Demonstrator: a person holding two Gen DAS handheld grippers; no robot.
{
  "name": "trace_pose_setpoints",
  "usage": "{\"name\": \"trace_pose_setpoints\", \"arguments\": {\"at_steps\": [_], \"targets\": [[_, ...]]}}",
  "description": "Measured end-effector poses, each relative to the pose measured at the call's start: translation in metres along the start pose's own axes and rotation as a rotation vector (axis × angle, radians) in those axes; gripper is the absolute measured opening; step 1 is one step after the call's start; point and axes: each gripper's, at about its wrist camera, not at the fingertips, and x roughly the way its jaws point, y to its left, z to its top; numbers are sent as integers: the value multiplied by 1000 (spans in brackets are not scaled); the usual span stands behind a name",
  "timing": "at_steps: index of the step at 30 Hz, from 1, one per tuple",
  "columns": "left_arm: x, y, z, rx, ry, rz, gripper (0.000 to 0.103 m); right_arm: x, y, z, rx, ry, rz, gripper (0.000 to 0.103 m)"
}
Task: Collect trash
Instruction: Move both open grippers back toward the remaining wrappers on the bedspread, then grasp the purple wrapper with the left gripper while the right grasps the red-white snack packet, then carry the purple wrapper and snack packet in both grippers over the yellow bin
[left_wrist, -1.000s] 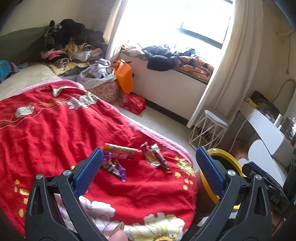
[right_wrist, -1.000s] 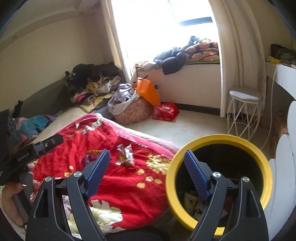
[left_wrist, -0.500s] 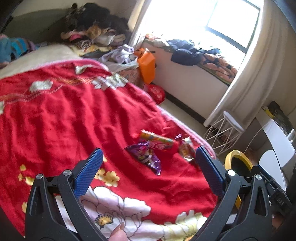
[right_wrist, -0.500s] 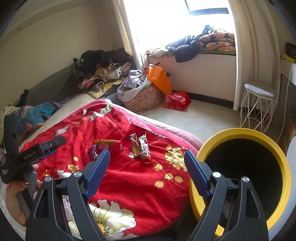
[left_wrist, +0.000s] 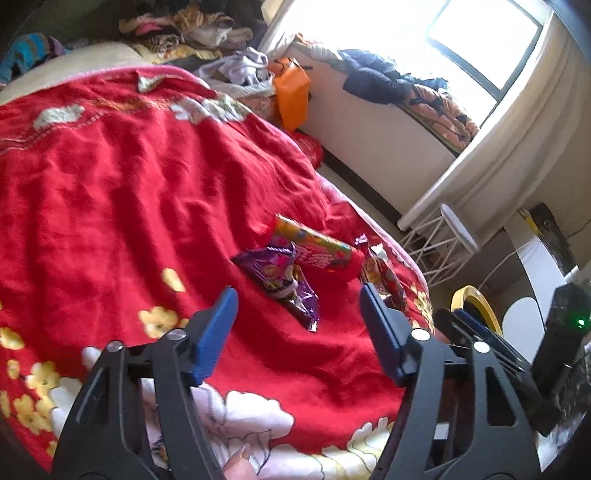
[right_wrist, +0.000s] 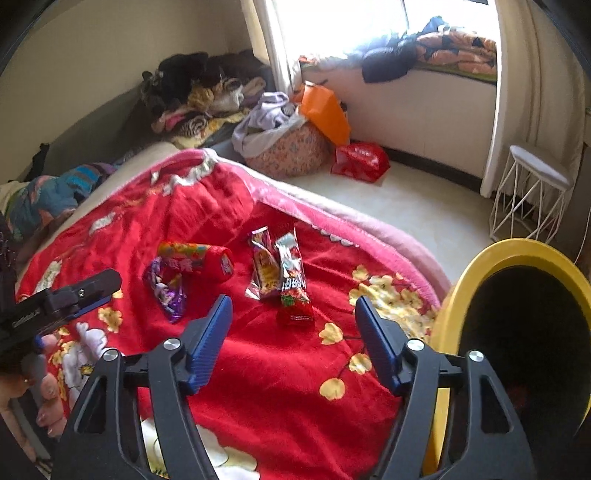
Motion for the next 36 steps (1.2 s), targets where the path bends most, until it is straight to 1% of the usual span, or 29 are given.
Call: {"name": "trace_pose_setpoints", "arguments": {"at_steps": [3,6,11,13,14,15,16,18,21,22,24,25,26,29,36], "targets": [[13,-1,-1,-4,33,-11,54,14,-1,1,0,33,-4,59],[25,-1,-2,-15,62,-8,54,26,-3,2,2,51,-4,54],[39,1,-3,-32,84,6,54,39,-3,4,6,72,-7,51],[43,3,-3,-49,91,8,54,45,-4,4,8,85,-12,47],[46,5,-1,-59,94,7,54,48,-4,4,12,91,-10,41],[48,7,-1,-73,97,4,54,51,-6,3,21,101,-3,33],[50,9,0,-83,101,1,54,52,-7,3,25,104,-1,28],[53,13,-1,-93,105,5,51,50,-8,-1,31,99,5,28],[57,19,-2,-115,116,20,41,42,-8,-4,41,80,9,28],[57,20,-2,-117,117,31,35,38,-9,-5,48,70,8,28],[56,22,-3,-118,119,40,31,28,-11,-8,68,47,12,28],[56,22,-2,-118,119,43,28,24,-11,-9,76,39,14,28],[55,23,-3,-120,119,43,23,21,-11,-9,84,31,18,28],[53,25,-4,-129,122,31,15,6,-13,-15,107,8,34,28],[37,24,-9,-124,111,3,9,-18,-10,-21,101,-36,45,27]]}}
